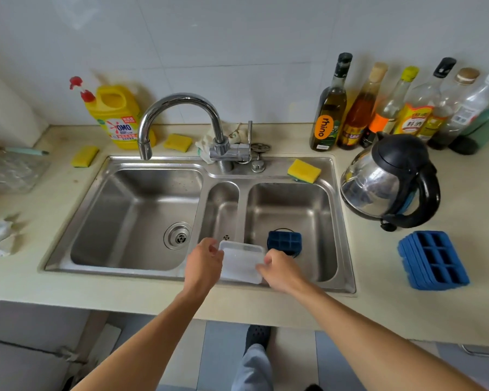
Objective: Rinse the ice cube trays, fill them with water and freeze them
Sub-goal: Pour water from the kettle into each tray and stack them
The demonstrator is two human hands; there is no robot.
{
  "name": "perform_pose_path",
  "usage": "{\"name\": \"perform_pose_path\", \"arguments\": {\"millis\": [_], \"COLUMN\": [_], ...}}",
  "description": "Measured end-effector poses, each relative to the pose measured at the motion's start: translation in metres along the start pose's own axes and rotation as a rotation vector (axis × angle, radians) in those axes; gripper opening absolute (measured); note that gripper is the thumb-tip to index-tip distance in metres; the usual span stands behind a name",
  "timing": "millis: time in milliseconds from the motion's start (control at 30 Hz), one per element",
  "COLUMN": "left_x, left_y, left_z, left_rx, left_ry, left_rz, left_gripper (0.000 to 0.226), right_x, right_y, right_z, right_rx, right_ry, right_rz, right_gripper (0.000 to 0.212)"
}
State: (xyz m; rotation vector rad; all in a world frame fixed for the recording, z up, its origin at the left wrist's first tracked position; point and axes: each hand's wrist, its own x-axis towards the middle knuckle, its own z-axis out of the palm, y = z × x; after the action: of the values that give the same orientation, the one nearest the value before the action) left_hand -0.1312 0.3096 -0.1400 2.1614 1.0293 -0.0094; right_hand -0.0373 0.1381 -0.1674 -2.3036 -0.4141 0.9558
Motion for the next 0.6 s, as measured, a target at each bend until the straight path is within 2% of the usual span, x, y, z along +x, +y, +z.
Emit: {"name": "perform_pose_path", "arguments": {"millis": [233, 267, 500, 600], "left_x": [0.042, 0.048, 0.098, 0.118], "left_y": [0.051, 0.057, 0.085, 0.086], "left_z": [0.03, 0.039, 0.093, 0.115], "left_rx": [-0.065, -0.06, 0.001, 0.071], "left_ry": [-0.274, -0.313, -0.502, -0.542], "left_rz": [0.029, 0.04, -0.026, -0.062], "left_gripper": [0.025, 0.022, 0.038, 0.035], "right_x": [0.019, 0.023, 0.061, 0.083], "right_y": [0.026, 0.032, 0.072, 0.082], "right_z": [-0.047, -0.052, -0.059, -0.049], "right_rx": [0.14, 0.135, 0.08, 0.054], "right_ry": [0.263, 0.279, 0.322, 0.333], "right_rz": [0.102, 0.132, 0.252, 0.275], "right_gripper": [0.011, 0.01, 0.003, 0.01]}}
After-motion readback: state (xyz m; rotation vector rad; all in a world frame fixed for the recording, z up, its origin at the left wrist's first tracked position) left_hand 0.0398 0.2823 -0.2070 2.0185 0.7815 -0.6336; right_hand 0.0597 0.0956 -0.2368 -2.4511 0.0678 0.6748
